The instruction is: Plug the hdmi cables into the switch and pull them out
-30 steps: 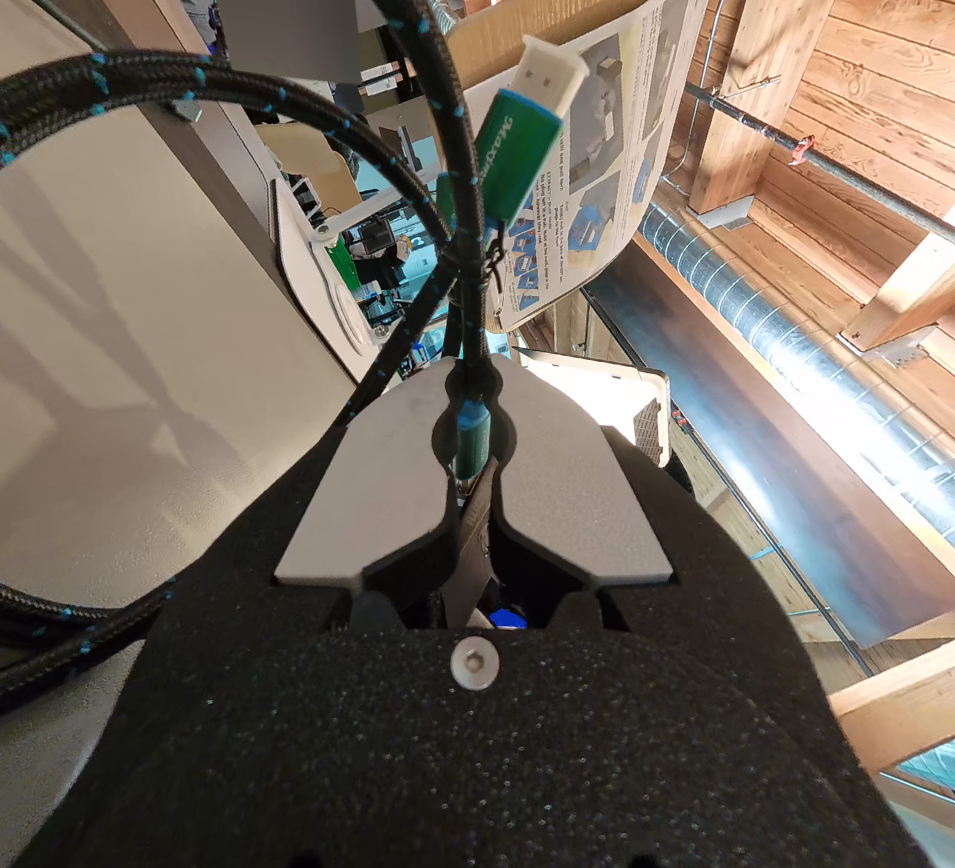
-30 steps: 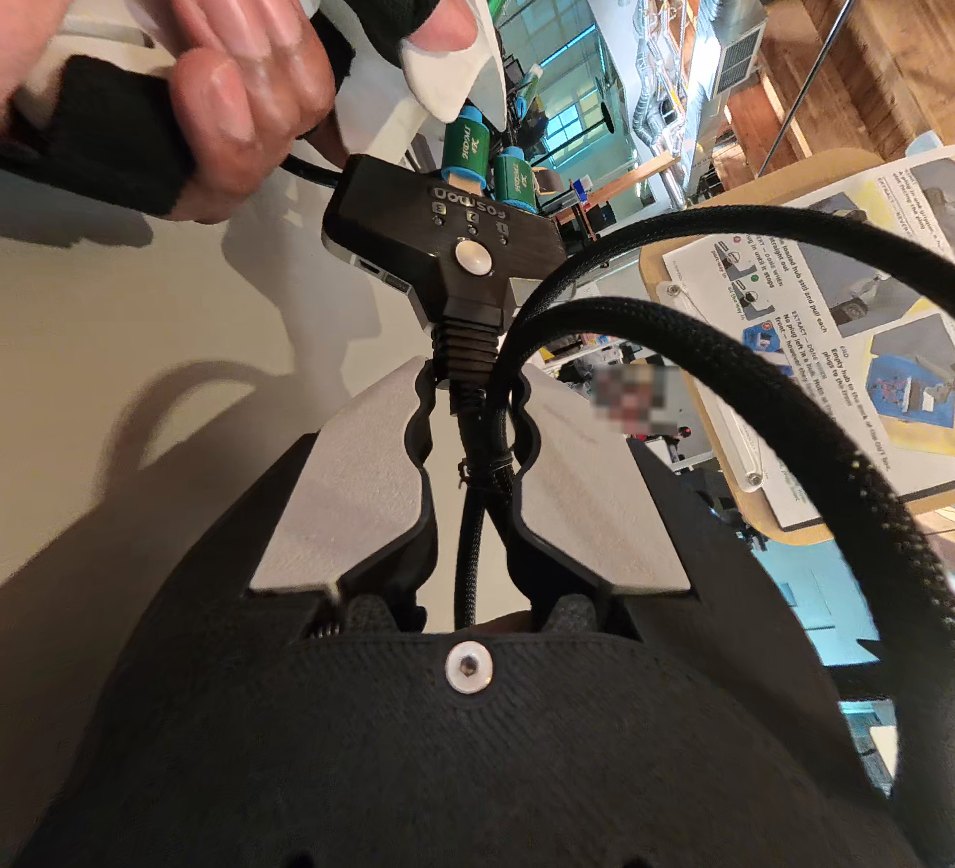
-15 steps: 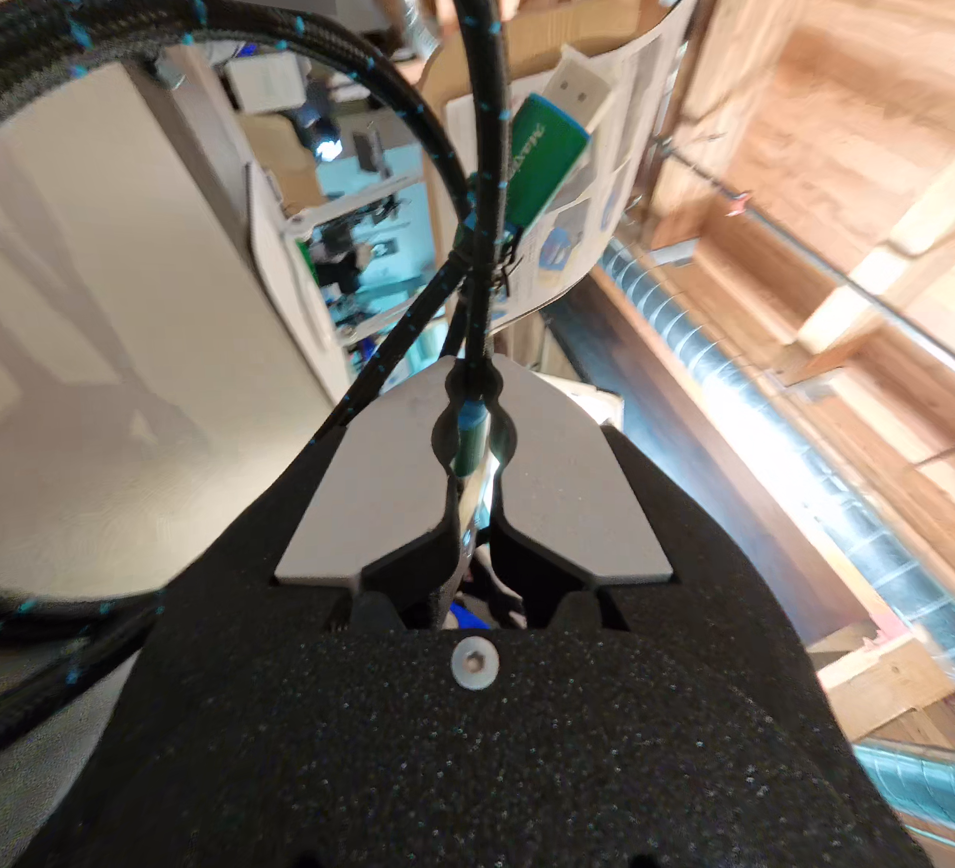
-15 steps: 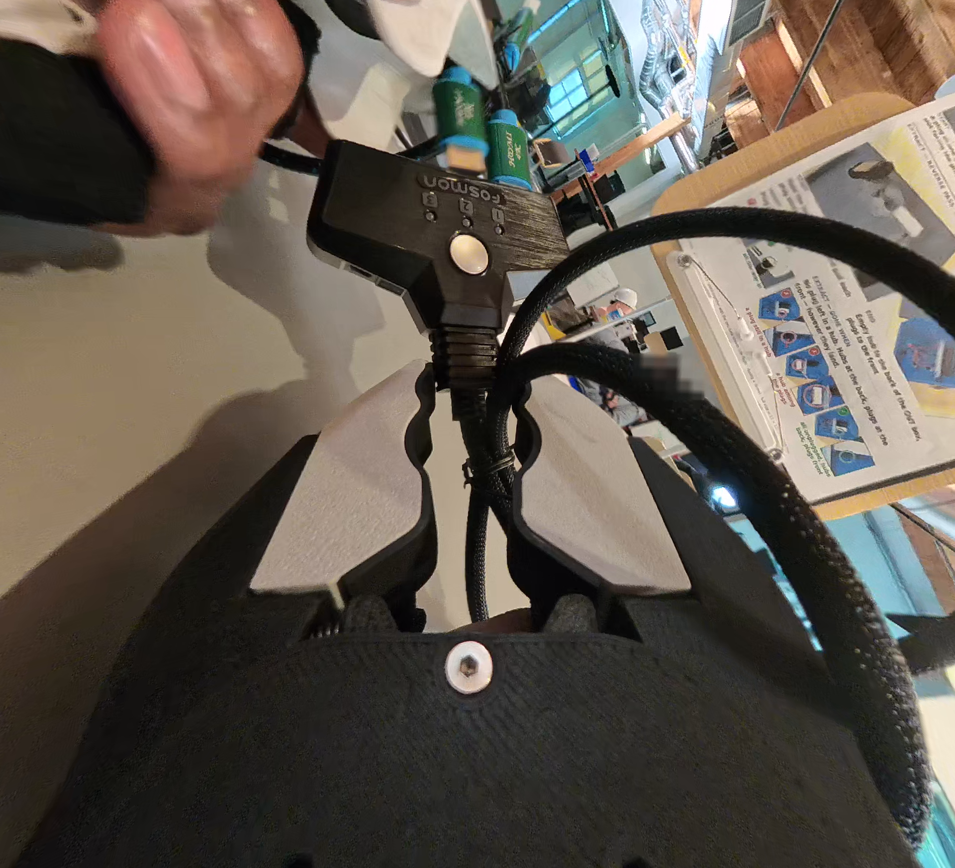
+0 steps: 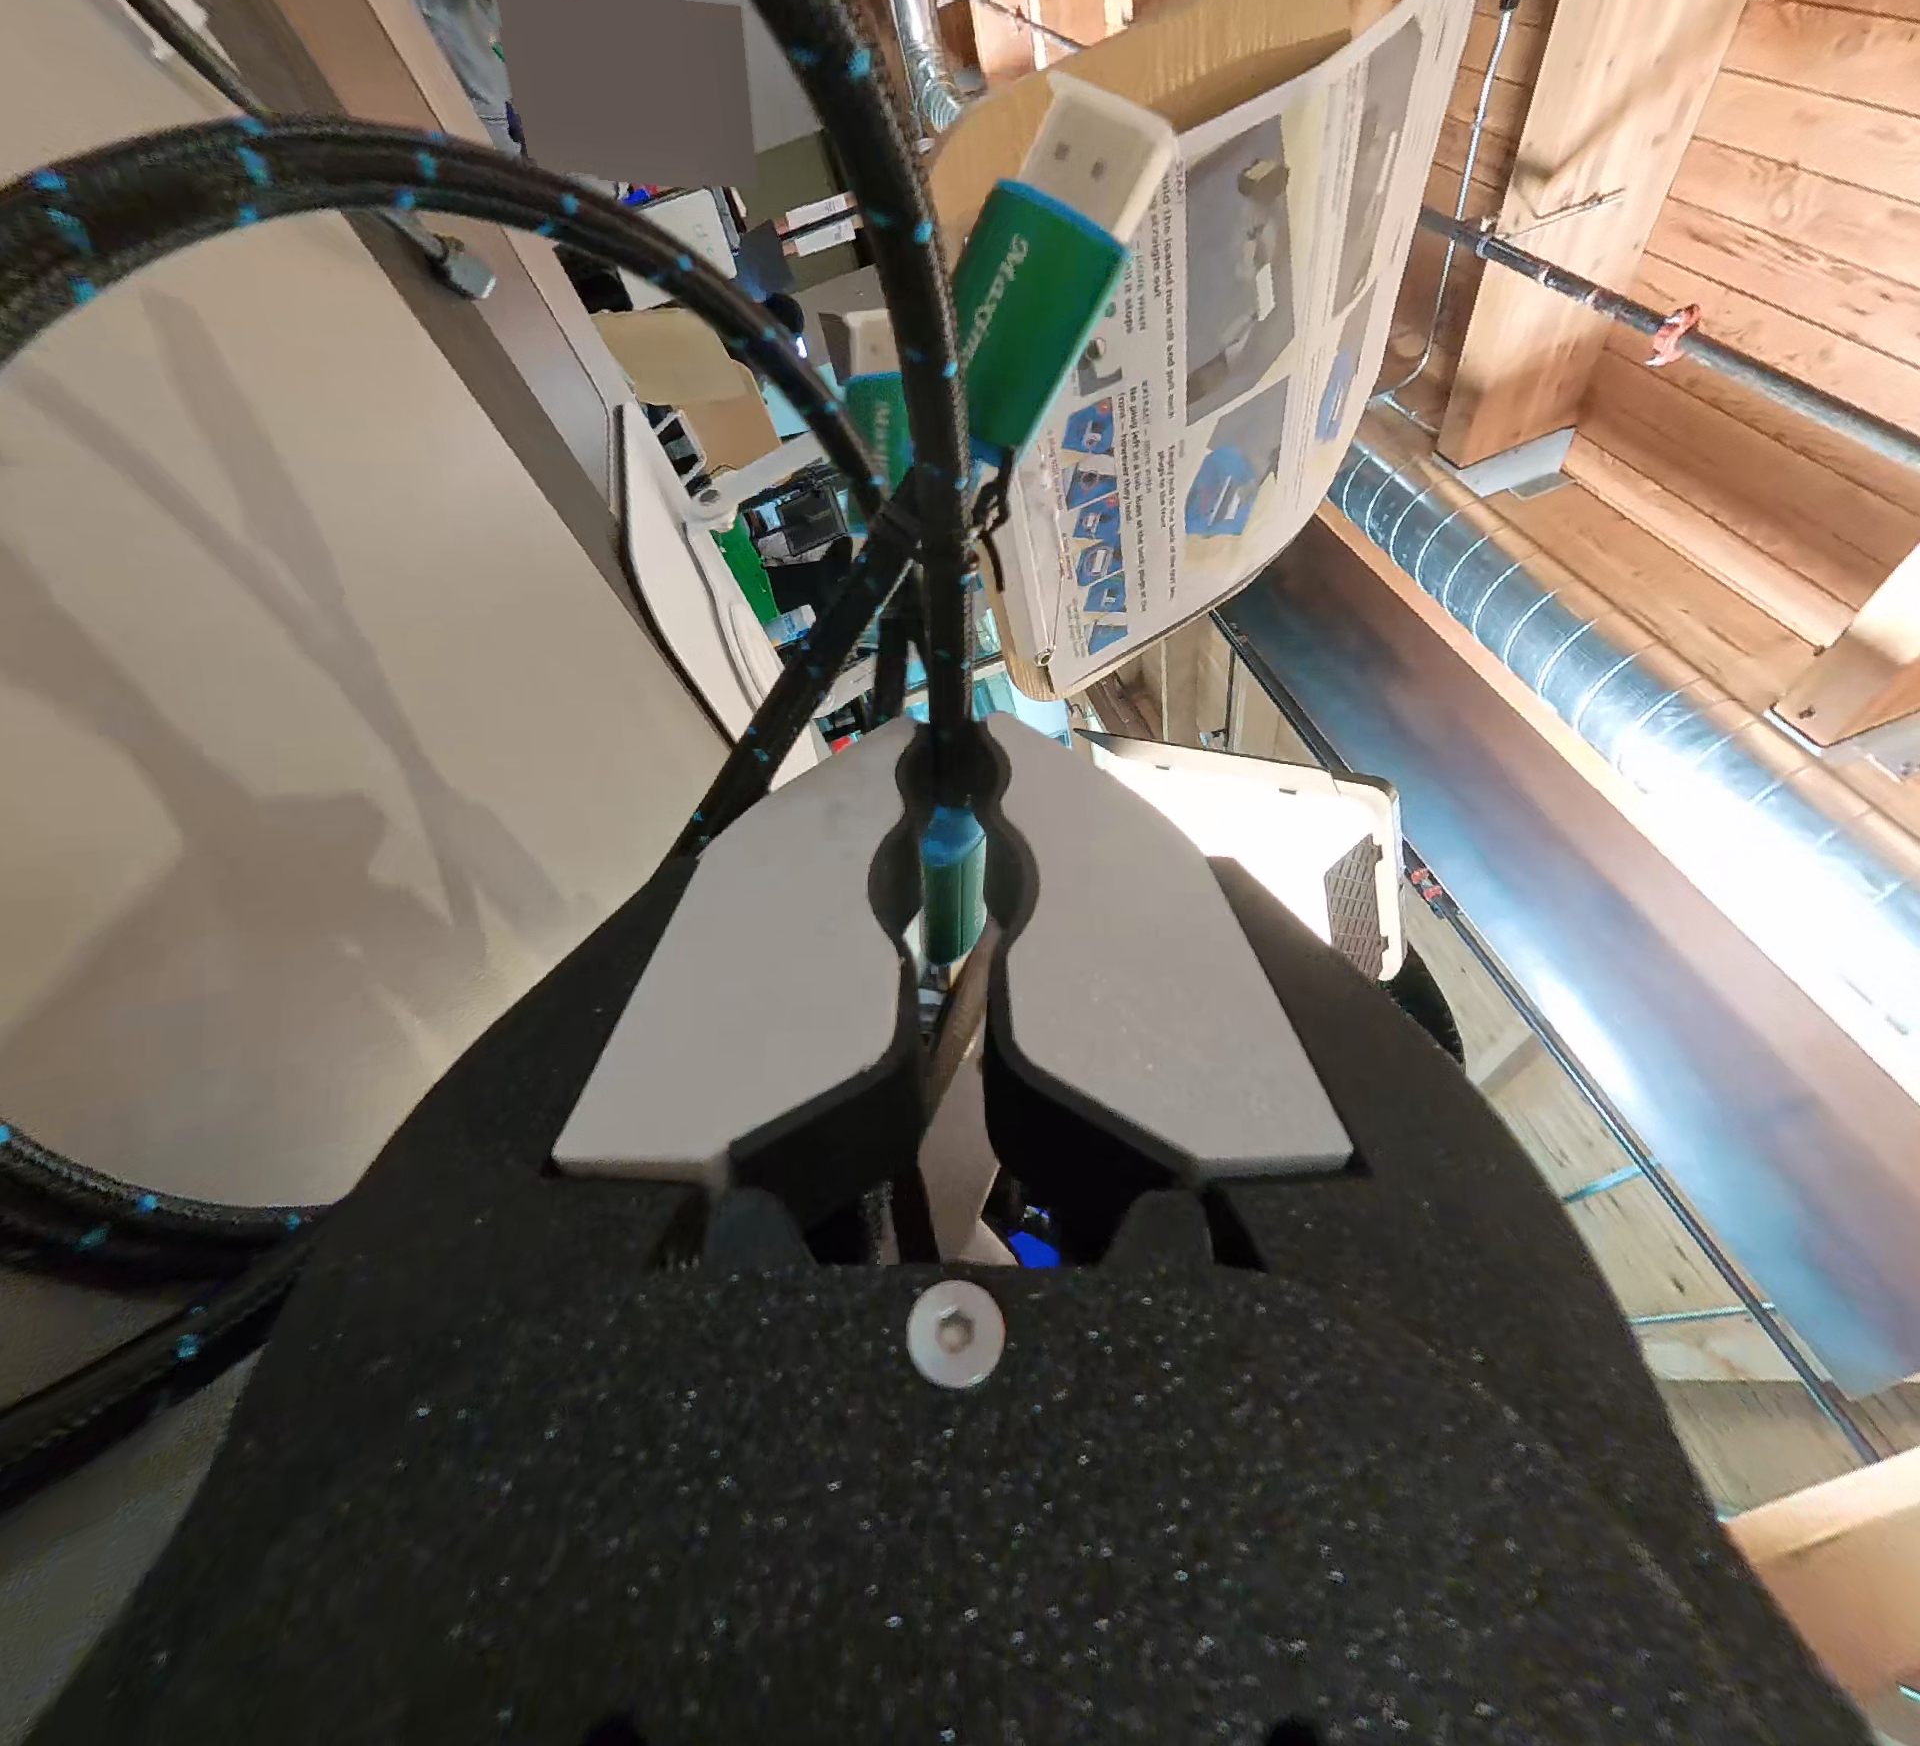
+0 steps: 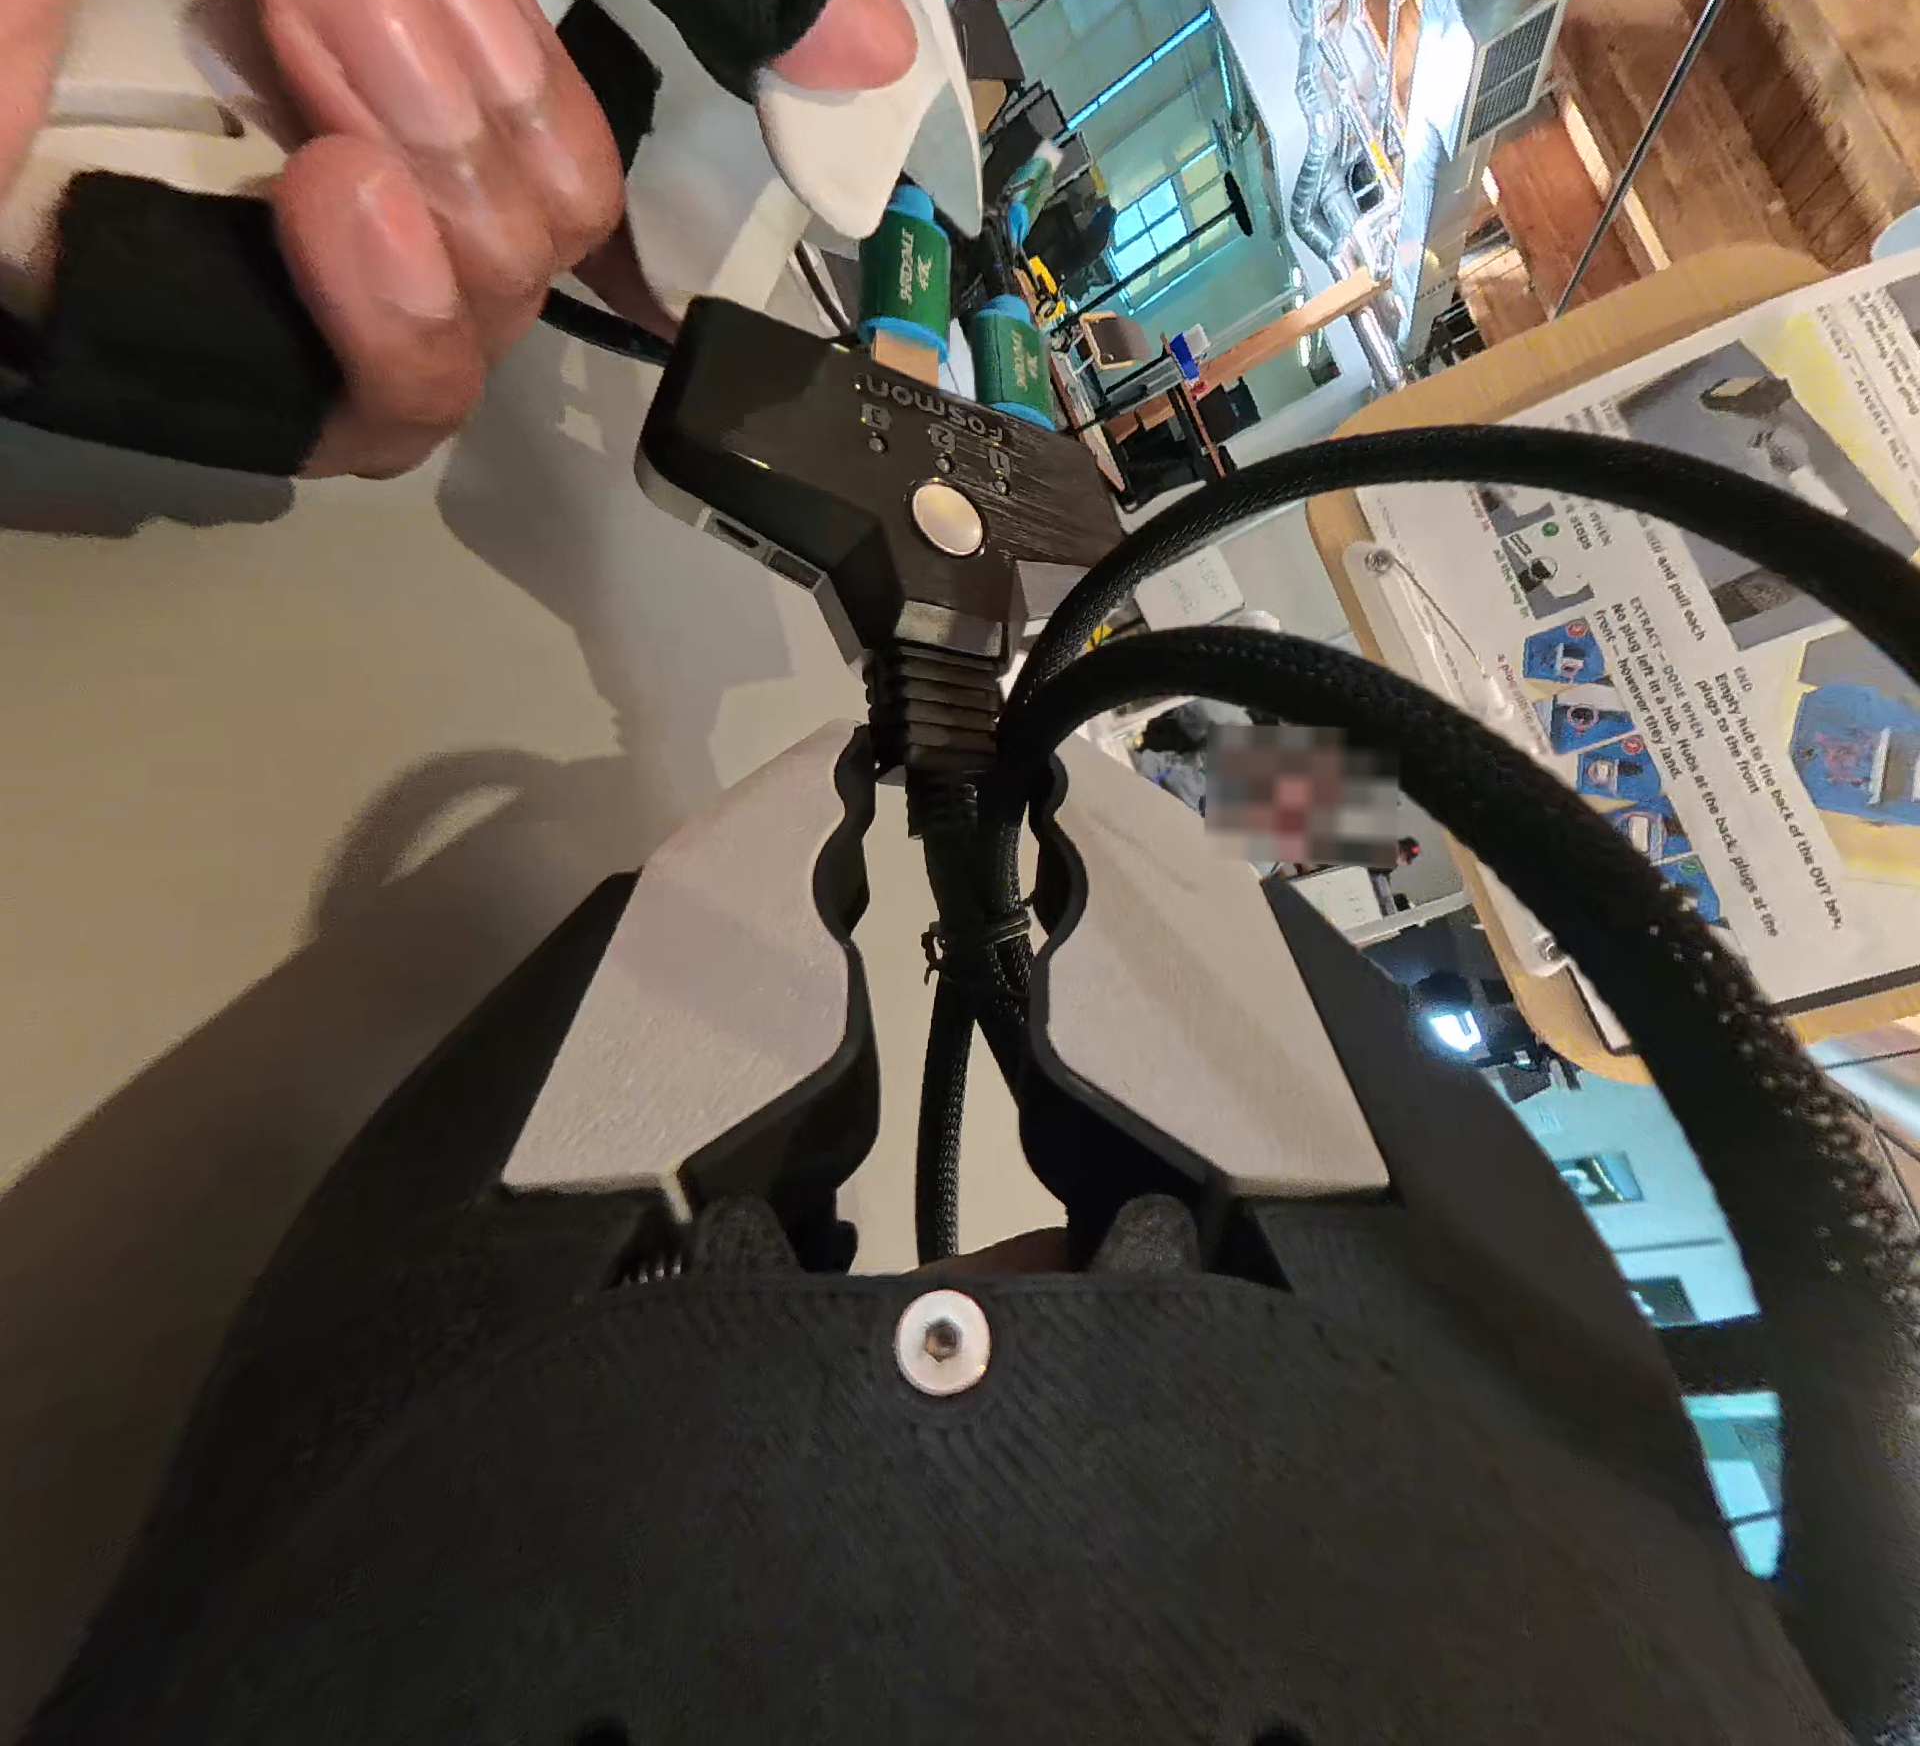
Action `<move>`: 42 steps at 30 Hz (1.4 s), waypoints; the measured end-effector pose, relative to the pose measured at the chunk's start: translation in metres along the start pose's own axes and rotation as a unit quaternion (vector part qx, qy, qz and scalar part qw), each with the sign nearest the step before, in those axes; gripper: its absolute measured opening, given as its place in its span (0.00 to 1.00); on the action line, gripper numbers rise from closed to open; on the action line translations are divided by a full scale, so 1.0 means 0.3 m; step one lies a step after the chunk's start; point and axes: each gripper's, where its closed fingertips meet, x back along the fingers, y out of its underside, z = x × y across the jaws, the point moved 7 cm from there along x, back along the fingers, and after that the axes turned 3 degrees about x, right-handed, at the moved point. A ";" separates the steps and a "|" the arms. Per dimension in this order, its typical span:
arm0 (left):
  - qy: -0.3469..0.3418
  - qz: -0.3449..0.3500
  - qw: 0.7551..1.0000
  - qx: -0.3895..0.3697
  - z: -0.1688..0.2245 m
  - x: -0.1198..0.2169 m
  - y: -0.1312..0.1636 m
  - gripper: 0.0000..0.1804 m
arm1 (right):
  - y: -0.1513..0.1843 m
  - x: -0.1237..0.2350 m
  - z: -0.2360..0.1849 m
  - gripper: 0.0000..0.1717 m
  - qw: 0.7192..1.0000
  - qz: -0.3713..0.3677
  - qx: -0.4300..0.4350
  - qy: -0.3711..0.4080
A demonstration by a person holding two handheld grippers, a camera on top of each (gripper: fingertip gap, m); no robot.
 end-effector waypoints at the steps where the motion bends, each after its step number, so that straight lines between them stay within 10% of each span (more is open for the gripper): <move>1: 0.000 -0.001 1.000 0.001 -0.001 0.000 -0.001 0.03 | -0.003 0.002 0.000 0.16 1.000 0.004 0.001 0.001; 42: 0.023 -0.081 0.996 -0.014 0.015 -0.039 0.039 0.03 | 0.046 -0.035 -0.002 0.22 0.995 -0.053 -0.074 -0.046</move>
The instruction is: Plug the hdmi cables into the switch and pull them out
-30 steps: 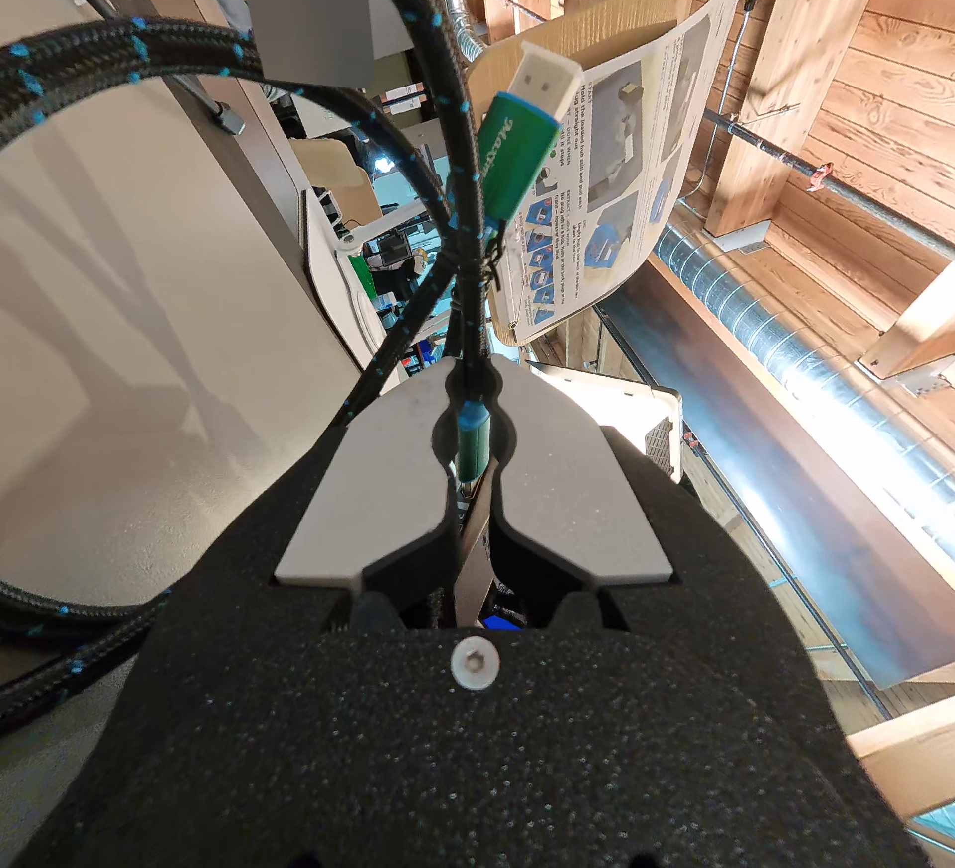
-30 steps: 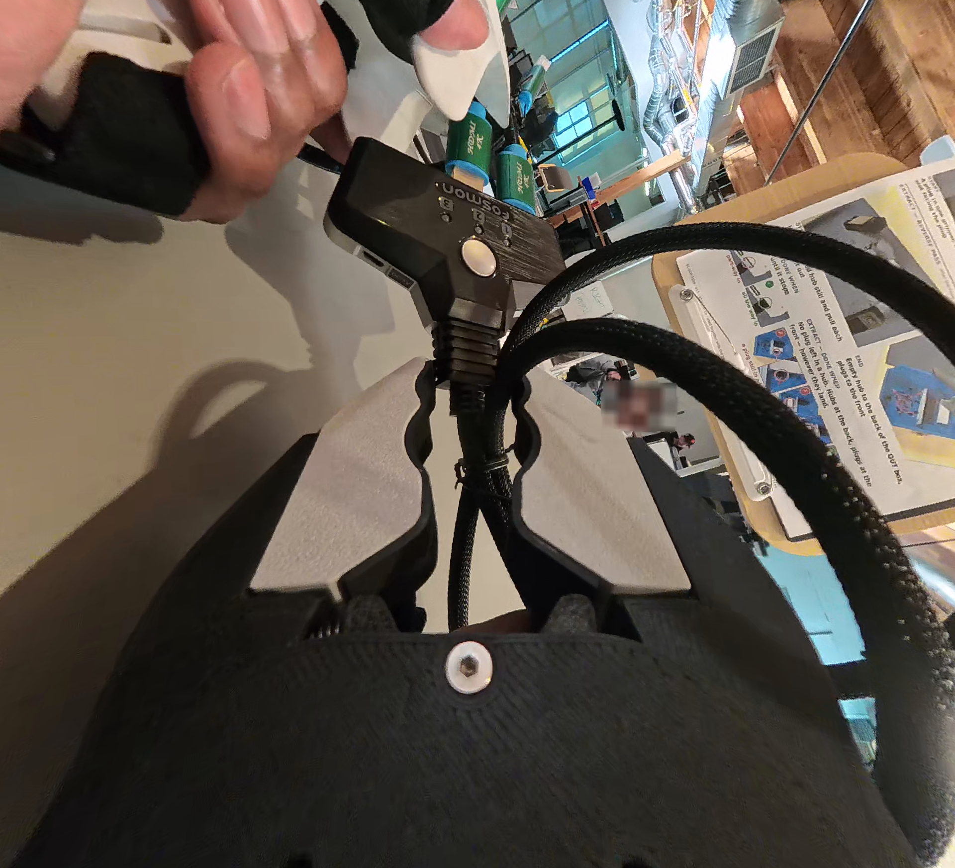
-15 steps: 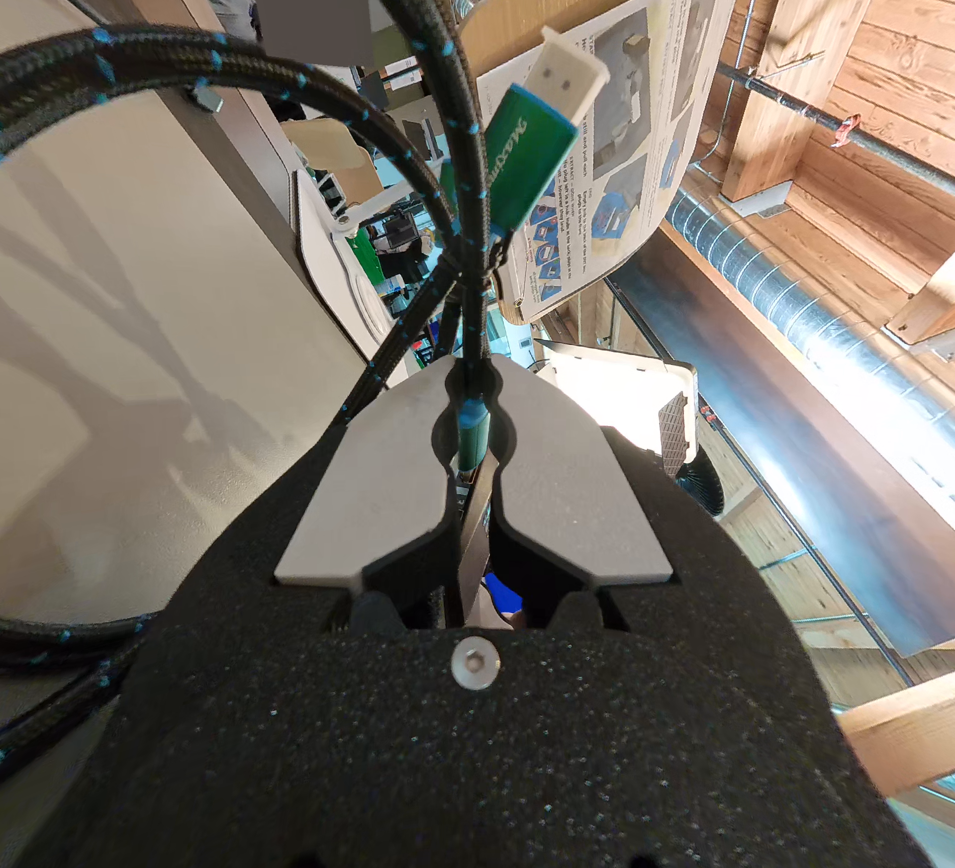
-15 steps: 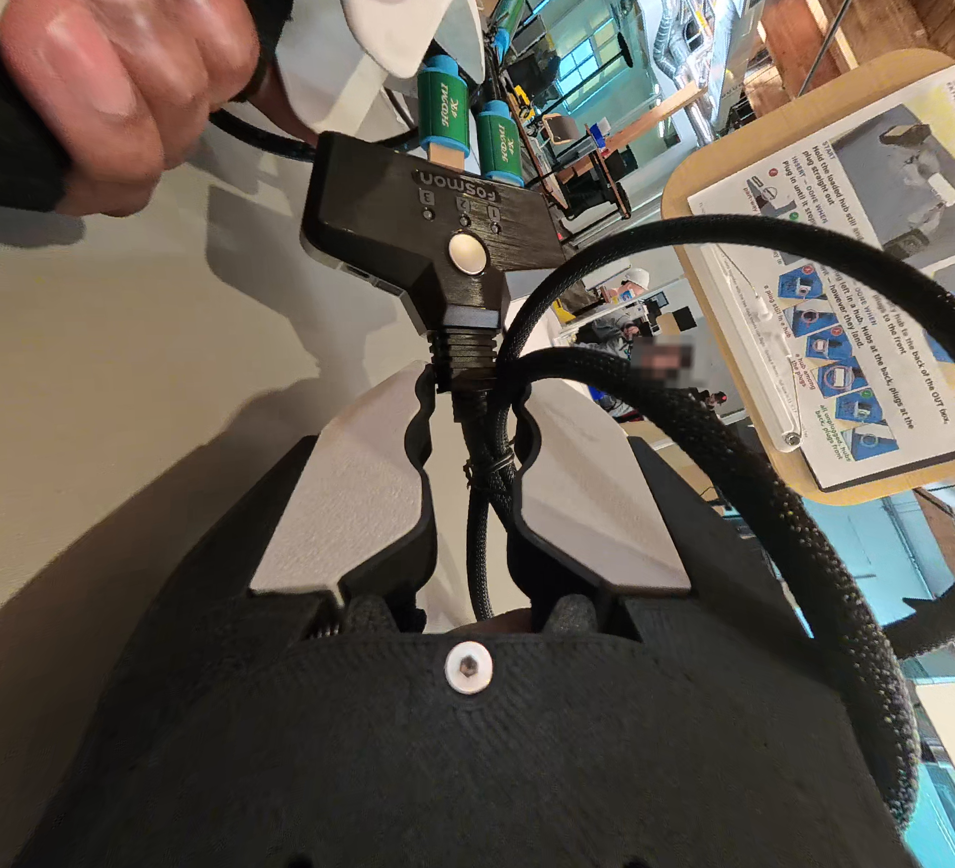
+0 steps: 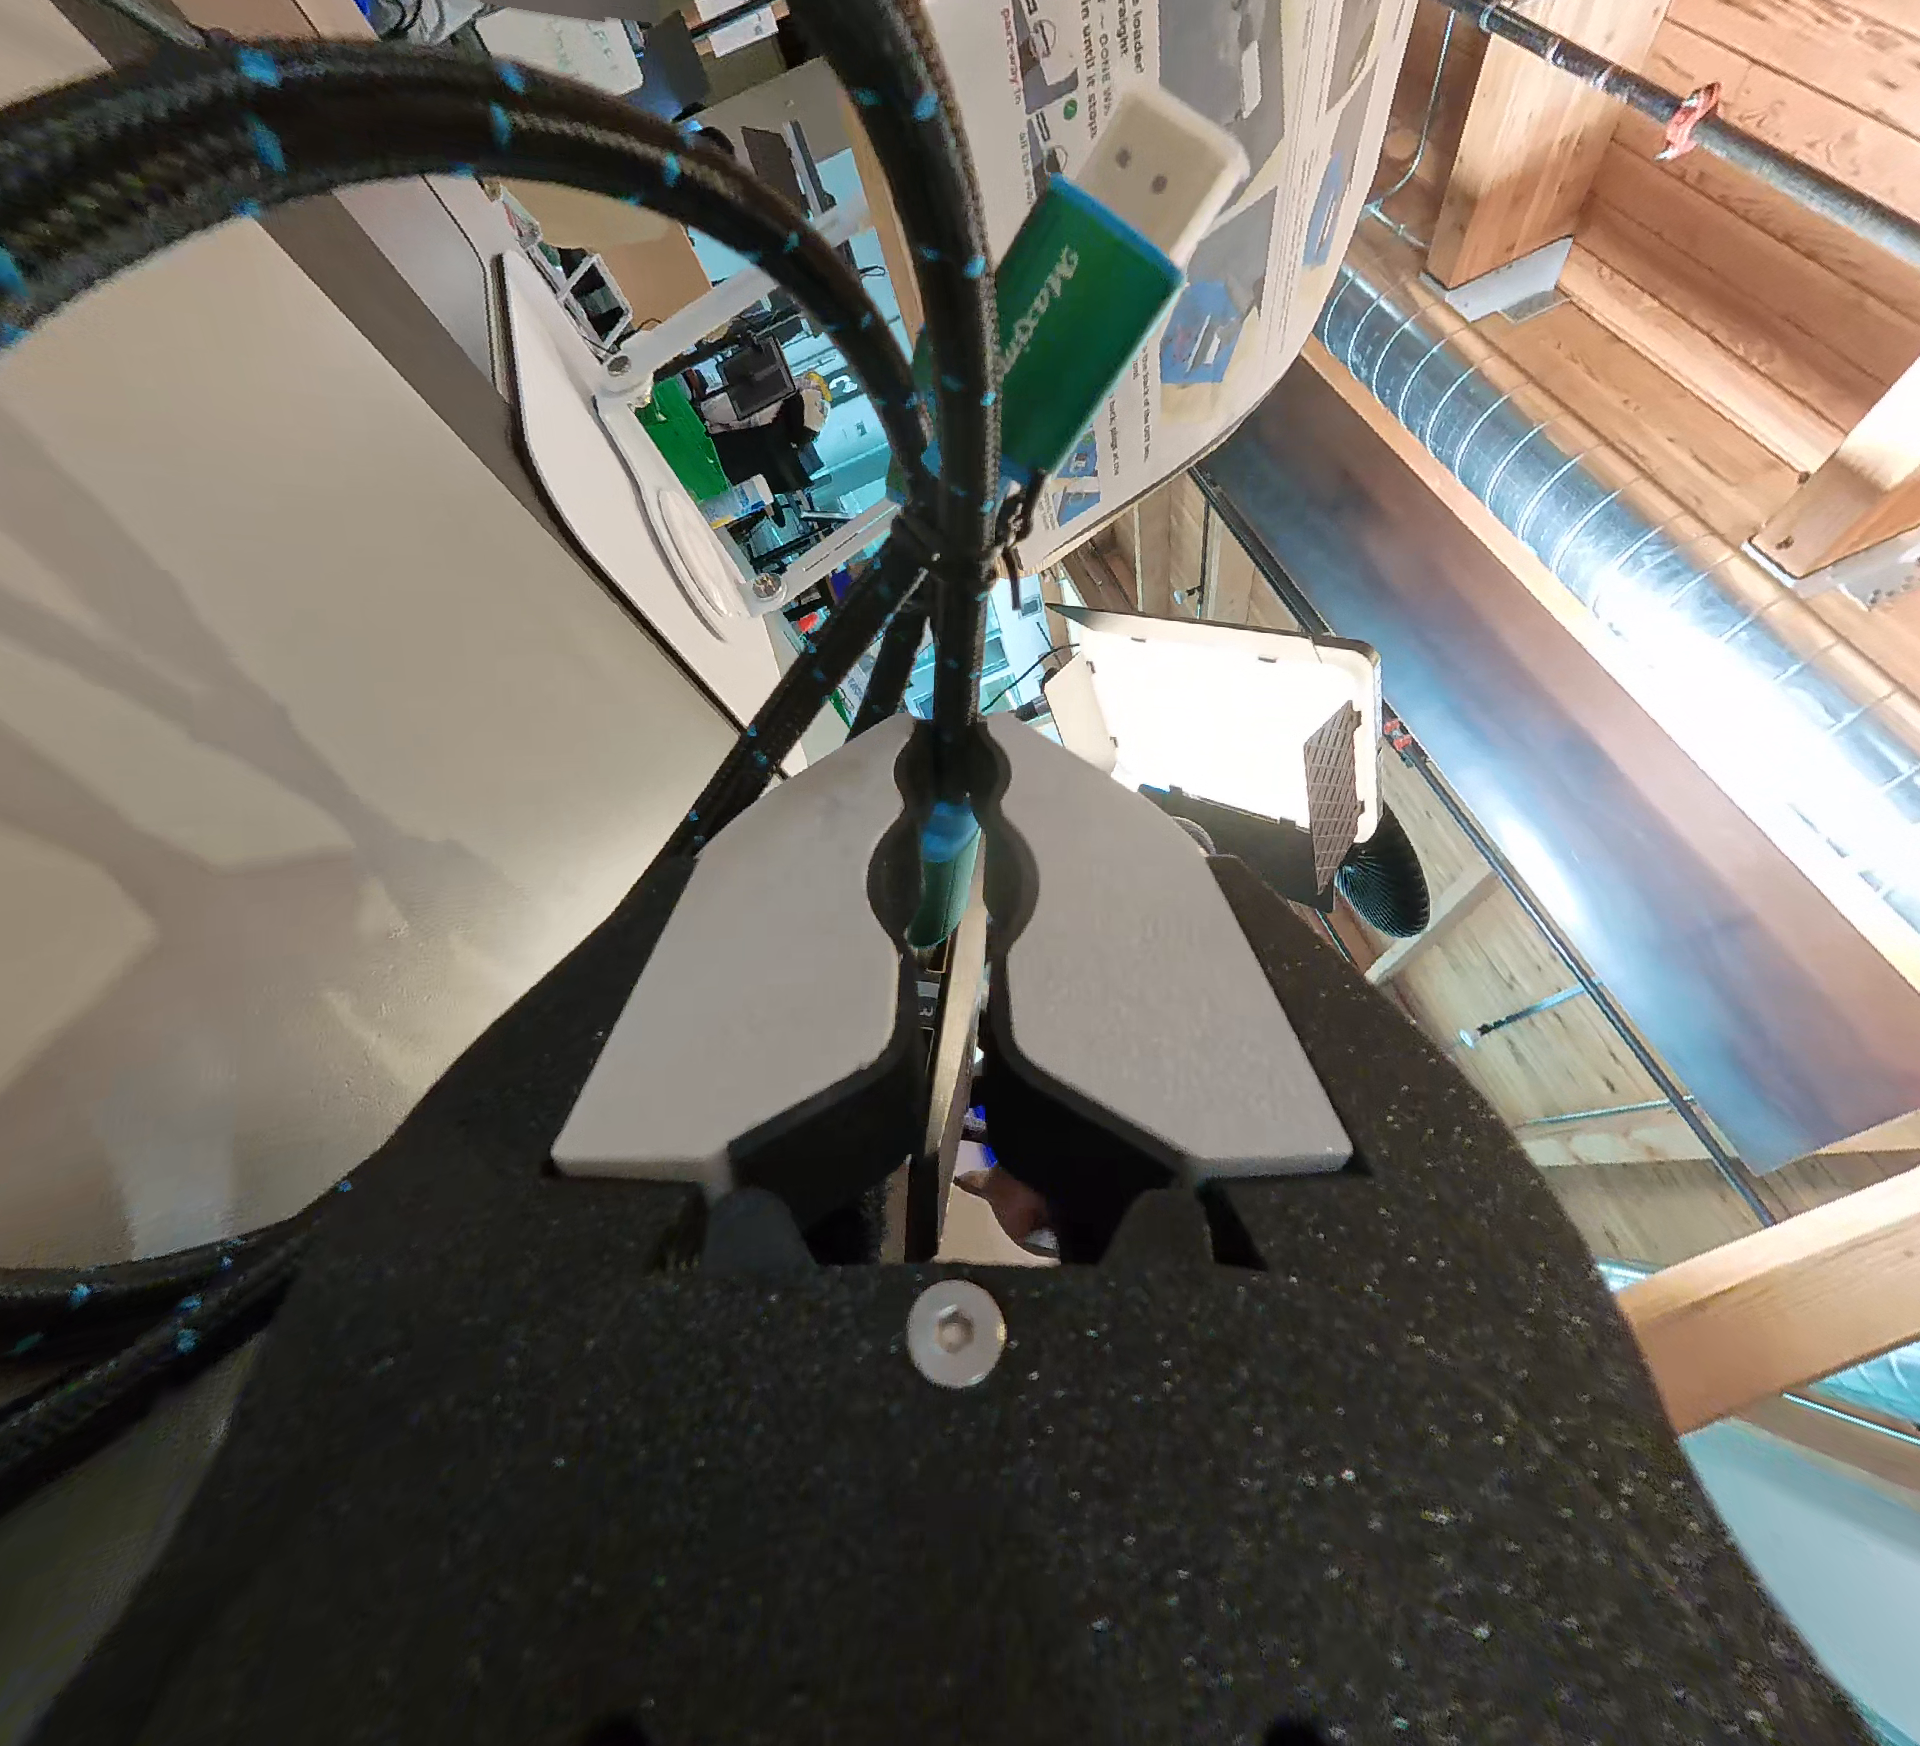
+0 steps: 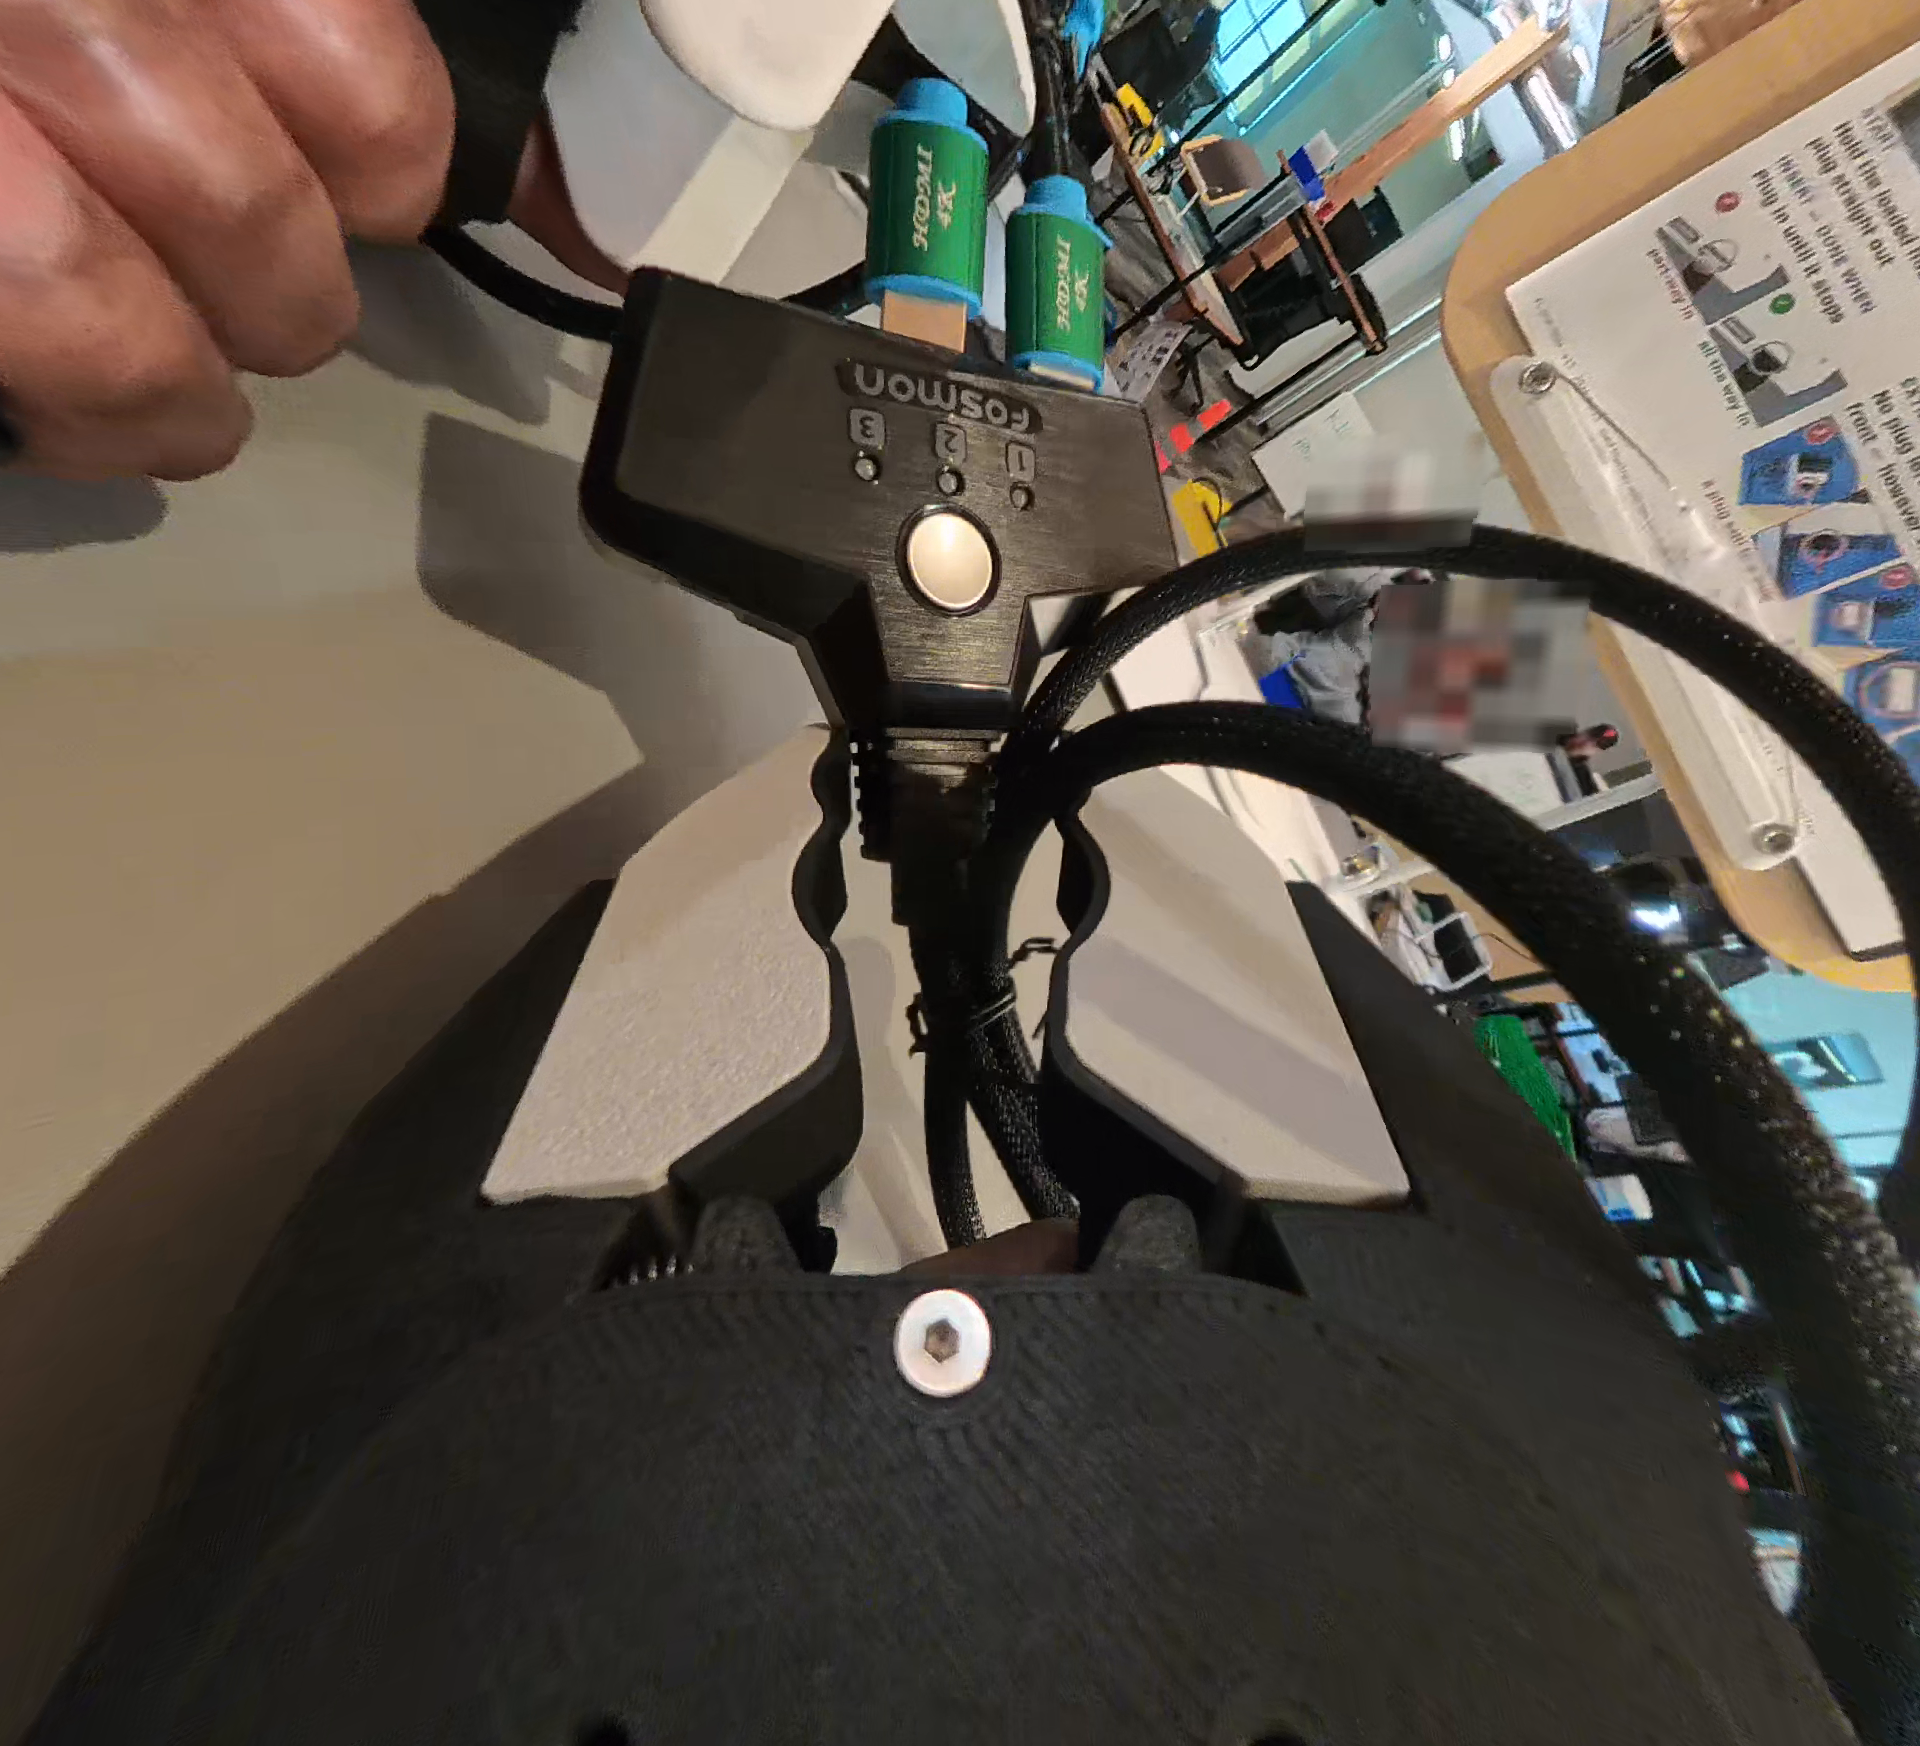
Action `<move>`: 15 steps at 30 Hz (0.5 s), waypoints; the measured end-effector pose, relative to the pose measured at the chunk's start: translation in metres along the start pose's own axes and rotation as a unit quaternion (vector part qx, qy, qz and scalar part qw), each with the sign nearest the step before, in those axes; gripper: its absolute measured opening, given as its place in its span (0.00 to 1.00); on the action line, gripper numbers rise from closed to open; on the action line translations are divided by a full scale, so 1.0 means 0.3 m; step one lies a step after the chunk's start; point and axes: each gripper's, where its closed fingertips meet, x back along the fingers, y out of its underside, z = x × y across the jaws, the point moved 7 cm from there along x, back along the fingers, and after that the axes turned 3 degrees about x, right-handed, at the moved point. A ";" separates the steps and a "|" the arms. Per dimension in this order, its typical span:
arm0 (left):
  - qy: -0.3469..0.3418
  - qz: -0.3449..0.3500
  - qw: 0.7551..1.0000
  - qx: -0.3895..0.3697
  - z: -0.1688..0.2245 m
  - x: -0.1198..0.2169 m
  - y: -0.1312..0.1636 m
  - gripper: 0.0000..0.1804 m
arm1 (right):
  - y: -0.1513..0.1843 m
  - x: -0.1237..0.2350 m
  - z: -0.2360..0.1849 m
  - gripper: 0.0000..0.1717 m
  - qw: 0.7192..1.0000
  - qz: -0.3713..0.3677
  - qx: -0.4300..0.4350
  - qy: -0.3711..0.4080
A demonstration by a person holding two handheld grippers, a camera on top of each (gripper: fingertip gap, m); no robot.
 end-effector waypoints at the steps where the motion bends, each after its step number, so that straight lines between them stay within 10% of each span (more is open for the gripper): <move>1: 0.000 0.000 1.000 0.001 0.000 0.000 0.000 0.03 | 0.001 -0.003 0.001 0.22 1.000 -0.005 -0.002 0.000; 15: -0.003 0.009 1.000 0.007 -0.007 0.005 -0.008 0.03 | -0.029 0.011 -0.013 0.25 0.991 -0.009 0.116 0.072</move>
